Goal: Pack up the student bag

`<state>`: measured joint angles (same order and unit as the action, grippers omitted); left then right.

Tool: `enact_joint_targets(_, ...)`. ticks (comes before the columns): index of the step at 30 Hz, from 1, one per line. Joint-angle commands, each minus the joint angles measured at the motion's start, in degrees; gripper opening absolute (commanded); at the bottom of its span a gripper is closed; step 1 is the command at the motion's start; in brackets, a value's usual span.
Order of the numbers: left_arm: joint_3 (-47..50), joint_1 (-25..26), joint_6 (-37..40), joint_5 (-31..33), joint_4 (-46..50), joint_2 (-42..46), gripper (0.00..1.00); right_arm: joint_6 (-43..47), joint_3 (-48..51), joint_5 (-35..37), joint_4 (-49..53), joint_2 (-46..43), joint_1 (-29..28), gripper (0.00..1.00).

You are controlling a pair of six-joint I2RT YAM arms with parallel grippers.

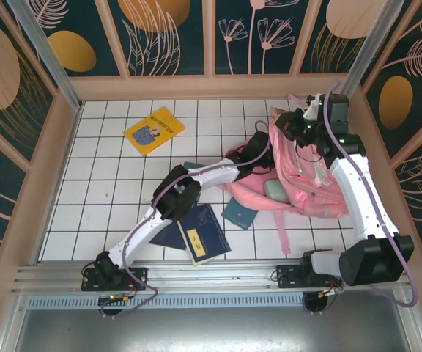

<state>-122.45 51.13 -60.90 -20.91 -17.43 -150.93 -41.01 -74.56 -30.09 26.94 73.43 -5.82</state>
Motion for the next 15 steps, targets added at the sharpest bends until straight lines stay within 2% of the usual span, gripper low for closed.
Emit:
enact_joint_targets(1,0.7,0.1,4.4,-0.5,-1.7,5.0,0.99,1.3,-0.8,-1.2,-5.1,-2.6,1.5,0.0)
enact_joint_targets(5,3.7,-0.1,6.6,1.3,-1.5,8.2,0.98,2.1,-0.5,-0.5,-4.1,-3.7,3.3,0.0)
enact_joint_targets(10,14.6,-0.2,11.0,11.1,0.3,18.6,0.99,4.6,-2.4,5.6,-0.5,-5.5,4.9,0.0)
enact_joint_targets(15,20.9,-0.7,13.7,15.5,6.2,26.6,0.99,5.8,-1.8,11.0,0.7,-6.4,5.0,0.0)
